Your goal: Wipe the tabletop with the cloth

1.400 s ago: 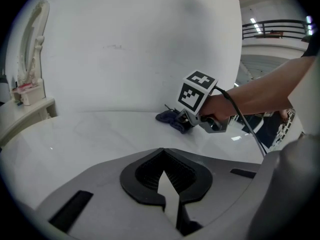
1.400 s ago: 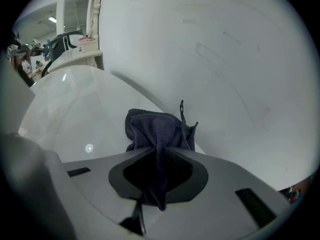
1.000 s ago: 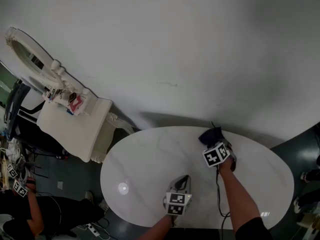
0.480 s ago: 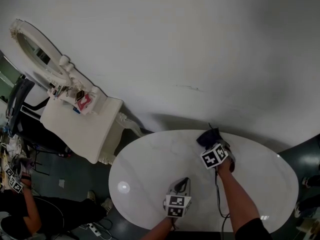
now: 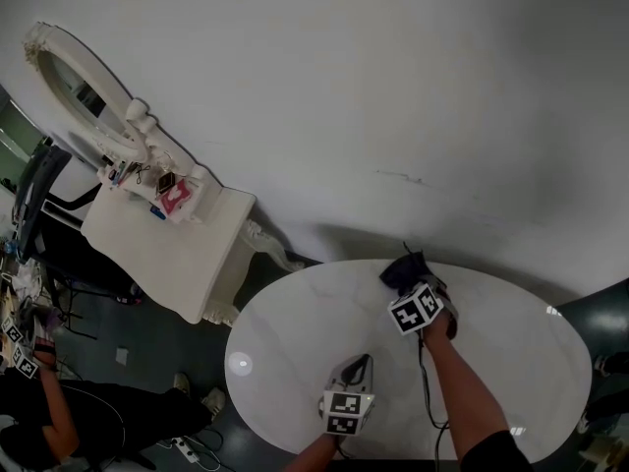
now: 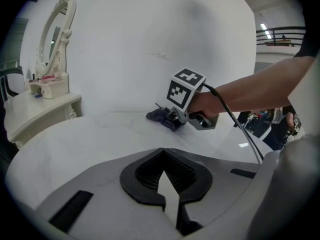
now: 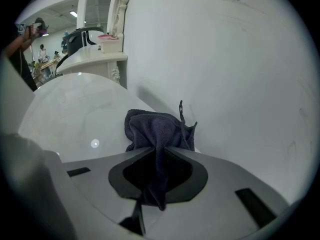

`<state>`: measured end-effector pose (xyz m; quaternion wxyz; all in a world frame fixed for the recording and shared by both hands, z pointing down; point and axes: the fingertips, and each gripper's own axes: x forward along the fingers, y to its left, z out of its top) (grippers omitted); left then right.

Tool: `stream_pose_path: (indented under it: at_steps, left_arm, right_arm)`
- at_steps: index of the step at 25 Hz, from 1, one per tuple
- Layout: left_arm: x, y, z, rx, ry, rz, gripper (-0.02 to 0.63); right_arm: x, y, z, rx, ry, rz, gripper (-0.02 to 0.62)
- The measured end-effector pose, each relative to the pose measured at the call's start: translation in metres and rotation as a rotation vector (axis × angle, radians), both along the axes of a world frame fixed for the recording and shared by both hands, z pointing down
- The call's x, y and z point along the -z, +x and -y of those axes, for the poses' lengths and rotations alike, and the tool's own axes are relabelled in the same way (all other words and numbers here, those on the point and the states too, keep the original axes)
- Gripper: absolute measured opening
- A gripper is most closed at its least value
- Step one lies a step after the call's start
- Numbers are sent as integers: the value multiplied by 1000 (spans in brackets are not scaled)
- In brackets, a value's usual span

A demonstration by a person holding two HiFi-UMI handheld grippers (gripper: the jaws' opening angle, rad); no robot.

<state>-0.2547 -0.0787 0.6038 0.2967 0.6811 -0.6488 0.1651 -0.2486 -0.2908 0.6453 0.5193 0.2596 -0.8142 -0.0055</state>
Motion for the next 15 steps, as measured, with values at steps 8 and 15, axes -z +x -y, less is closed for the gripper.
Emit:
stream_pose_path:
  at_steps: [8,15]
  left_arm:
    - [5,-34,-19,52,7,4,3]
    - [2,-68,-39,126,5,3,3]
  right_arm:
    - [-1,-66,-31,104,-8,10,37]
    - [-2,-105,-46,168,-1,2,37]
